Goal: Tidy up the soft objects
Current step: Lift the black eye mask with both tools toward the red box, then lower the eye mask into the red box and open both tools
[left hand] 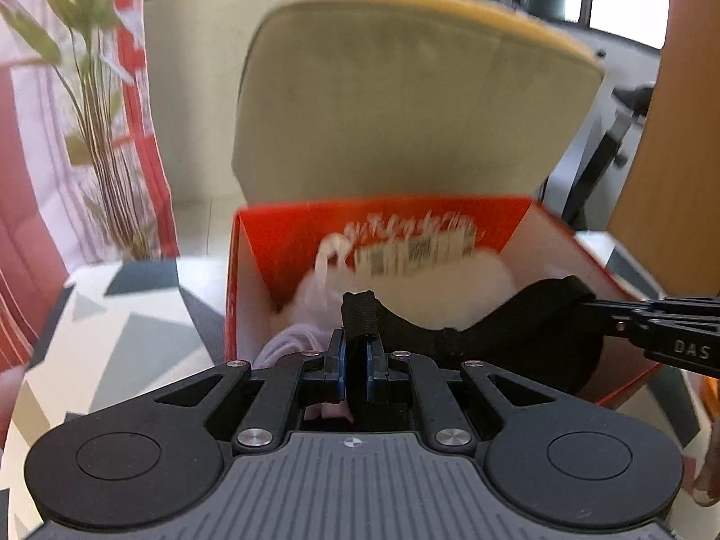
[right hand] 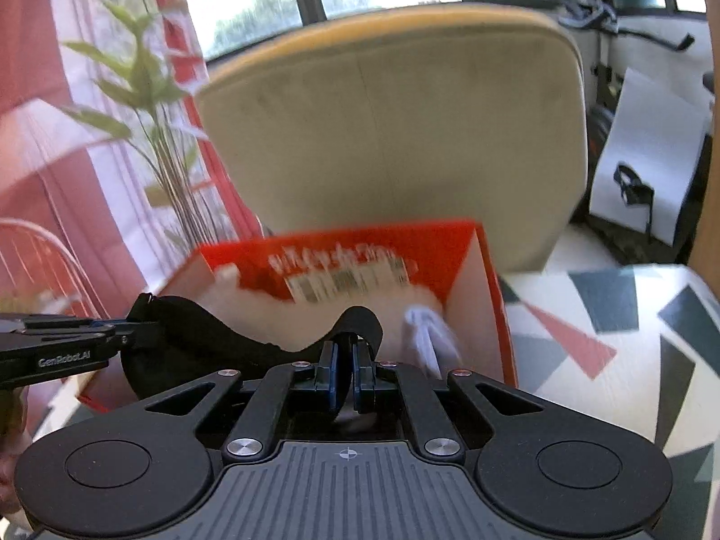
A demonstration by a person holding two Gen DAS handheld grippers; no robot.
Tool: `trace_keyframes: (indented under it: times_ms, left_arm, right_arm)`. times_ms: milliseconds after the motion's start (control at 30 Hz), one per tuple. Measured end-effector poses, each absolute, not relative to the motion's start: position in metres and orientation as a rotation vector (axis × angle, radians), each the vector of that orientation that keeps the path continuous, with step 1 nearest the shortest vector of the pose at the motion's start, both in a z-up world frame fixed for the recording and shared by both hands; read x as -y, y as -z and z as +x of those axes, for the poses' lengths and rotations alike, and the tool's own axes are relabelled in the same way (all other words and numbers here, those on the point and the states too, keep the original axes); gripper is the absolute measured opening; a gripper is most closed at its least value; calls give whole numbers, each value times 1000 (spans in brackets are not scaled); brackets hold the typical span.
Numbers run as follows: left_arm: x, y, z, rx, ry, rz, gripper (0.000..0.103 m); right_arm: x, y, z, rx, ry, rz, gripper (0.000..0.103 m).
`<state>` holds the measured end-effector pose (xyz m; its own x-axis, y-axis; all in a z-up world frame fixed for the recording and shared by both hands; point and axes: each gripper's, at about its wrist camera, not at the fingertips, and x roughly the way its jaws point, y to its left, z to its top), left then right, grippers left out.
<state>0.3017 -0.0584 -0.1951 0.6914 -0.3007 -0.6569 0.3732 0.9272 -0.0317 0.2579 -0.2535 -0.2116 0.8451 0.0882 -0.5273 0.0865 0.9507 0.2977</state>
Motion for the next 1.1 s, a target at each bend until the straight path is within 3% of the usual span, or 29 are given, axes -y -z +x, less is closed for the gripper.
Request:
trace_keyframes:
  times_ms: [500, 633, 767, 867, 933, 1000, 1100]
  left_arm:
    - [64, 209, 319, -801, 383, 194, 10]
    - [60, 207, 320, -802, 383, 190, 17]
    - [57, 201, 313, -771, 405, 184, 54]
    - [53, 192, 305, -735, 409, 173, 65]
    - [49, 187, 300, -717, 407, 147, 77]
    - [43, 180, 294, -694, 408, 116, 96]
    - [35, 172, 283, -662, 408, 84, 102]
  right_arm:
    - [259, 232, 268, -647, 22, 338, 6]
    - [259, 229, 267, -649, 50, 320, 8]
    - [259, 225, 260, -634, 85, 280, 17]
    - [259, 221, 251, -603, 96, 266, 21]
    - [259, 216, 244, -582, 105, 260, 35]
    - [258, 212, 236, -558, 109, 256, 50]
    - [257, 206, 224, -525, 102, 254, 73]
